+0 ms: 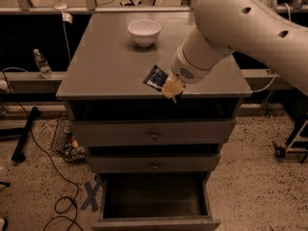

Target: Pick rxbar blueberry from bottom drawer and place on counter

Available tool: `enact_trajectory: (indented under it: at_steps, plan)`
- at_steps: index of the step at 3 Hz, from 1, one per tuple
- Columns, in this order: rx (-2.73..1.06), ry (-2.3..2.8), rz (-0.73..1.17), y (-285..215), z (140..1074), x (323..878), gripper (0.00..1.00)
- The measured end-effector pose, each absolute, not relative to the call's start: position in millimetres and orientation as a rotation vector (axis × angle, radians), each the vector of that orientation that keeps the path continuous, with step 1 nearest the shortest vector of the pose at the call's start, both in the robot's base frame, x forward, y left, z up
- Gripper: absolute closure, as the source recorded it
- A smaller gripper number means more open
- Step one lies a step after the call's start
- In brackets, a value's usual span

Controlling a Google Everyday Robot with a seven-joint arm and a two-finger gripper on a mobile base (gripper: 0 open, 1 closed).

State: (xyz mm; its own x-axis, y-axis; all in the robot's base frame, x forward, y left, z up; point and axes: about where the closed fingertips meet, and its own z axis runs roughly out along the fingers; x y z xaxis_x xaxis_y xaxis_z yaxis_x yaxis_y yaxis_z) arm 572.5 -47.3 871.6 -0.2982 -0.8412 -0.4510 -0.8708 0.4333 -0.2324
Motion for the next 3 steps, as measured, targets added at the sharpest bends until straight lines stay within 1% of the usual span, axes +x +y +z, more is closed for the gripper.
enact_trajectory:
  at_steps: [2, 3]
  plan:
    - [-1.429, 2.215, 0.012, -62.9, 889.4, 618.7, 1.00]
    - [-1.440, 2.289, -0.021, -79.2, 884.6, 655.2, 1.00]
